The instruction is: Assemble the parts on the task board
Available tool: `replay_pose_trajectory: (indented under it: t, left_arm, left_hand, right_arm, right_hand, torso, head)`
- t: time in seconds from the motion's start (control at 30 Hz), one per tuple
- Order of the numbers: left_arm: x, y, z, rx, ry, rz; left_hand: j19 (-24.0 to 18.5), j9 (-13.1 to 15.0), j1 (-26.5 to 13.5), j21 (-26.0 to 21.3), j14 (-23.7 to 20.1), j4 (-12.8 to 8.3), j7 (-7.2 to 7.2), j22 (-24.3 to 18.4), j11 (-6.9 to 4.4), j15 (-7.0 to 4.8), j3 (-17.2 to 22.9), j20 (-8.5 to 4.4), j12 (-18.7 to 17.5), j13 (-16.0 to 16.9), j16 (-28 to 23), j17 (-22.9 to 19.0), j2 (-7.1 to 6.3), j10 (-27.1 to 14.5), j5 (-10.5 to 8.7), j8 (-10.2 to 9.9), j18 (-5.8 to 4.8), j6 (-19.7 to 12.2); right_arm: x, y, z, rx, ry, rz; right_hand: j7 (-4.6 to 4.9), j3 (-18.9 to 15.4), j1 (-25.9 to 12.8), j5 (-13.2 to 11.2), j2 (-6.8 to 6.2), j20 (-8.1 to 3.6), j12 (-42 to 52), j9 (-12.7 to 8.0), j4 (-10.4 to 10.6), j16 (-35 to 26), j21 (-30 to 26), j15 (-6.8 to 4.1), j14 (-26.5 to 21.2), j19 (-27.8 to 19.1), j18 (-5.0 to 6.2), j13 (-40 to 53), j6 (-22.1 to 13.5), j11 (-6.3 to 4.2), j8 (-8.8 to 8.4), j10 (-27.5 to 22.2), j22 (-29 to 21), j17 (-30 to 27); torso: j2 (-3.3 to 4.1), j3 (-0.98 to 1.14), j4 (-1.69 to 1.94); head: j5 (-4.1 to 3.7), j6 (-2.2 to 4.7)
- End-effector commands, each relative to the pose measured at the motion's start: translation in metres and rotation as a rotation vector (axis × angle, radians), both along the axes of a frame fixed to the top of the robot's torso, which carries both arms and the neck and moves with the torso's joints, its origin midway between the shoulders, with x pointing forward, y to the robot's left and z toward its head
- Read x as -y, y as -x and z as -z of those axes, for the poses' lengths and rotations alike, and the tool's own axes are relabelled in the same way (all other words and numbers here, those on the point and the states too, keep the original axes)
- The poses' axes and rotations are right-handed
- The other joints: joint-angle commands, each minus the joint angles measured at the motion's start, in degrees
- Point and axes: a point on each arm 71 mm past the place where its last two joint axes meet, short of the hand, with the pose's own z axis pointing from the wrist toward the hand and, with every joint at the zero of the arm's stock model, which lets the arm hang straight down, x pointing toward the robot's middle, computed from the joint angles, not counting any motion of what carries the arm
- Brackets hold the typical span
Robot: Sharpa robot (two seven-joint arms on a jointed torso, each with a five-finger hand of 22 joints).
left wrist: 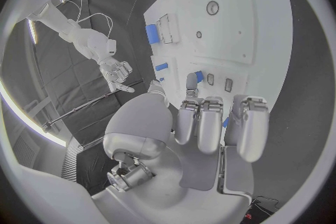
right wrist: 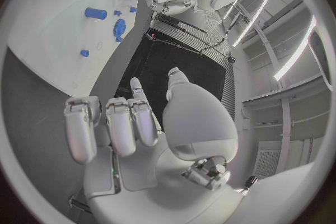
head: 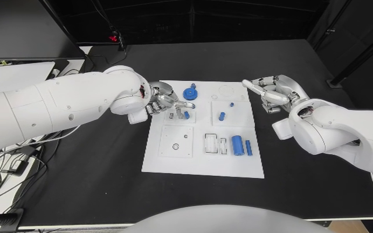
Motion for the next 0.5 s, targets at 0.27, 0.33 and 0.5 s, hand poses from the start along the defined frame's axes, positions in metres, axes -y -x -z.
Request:
replay_pose_trajectory:
  t: [0.27,0.33,0.5]
  left_arm:
    - [0.006,-0.001,0.009,-0.043,-0.164,-0.001]
    - [0.009,-0.001,0.010,-0.042,-0.186,-0.001]
    - [0.016,-0.002,0.013,-0.032,-0.215,-0.019]
  left_hand:
    - [6.00,2.17,-0.02,0.17,5.98,-0.11,-0.66,15.04,-0.87,-0.78,-0.98,-0.87,0.20,15.05,0.05,15.06,1.45,5.99,3.38,0.13,-0.36,1.54]
    - [6.00,2.28,0.02,0.17,5.98,-0.11,-0.71,15.04,-0.91,-0.82,-1.00,-0.90,0.20,15.05,0.05,15.06,1.51,5.99,3.40,0.13,-0.36,1.62]
    - [6.00,3.01,0.85,0.17,5.98,-0.17,-0.99,15.04,-1.20,-1.10,-0.86,-1.15,0.20,15.05,0.05,15.06,2.22,5.99,3.93,-0.19,-0.36,1.96]
  right_arm:
    - [-0.001,-0.001,0.001,-0.011,-0.009,-0.006]
    - [-0.001,-0.002,0.001,-0.014,-0.008,-0.006]
    - [-0.002,-0.003,0.003,-0.023,-0.007,-0.007]
  right_hand:
    - [0.47,-0.45,0.03,0.28,0.82,0.48,0.15,0.04,0.13,0.14,0.19,0.35,6.06,5.85,-0.85,15.08,-0.07,0.45,0.34,5.96,15.09,15.09]
    - [0.48,-0.47,0.02,0.28,0.85,0.50,0.15,0.04,0.14,0.14,0.19,0.35,6.06,5.85,-0.85,15.08,-0.09,0.46,0.36,5.96,15.09,15.09]
    - [0.49,-0.53,0.01,0.28,0.90,0.52,0.15,0.03,0.14,0.14,0.19,0.36,6.06,5.85,-0.85,15.08,-0.14,0.47,0.41,5.96,15.09,15.09]
  torso:
    - [-0.09,0.06,0.03]
    - [-0.11,0.03,0.02]
    - [-0.12,0.08,-0.03]
  head:
    - [-0.23,-0.18]
    - [-0.24,-0.17]
    - [-0.23,-0.19]
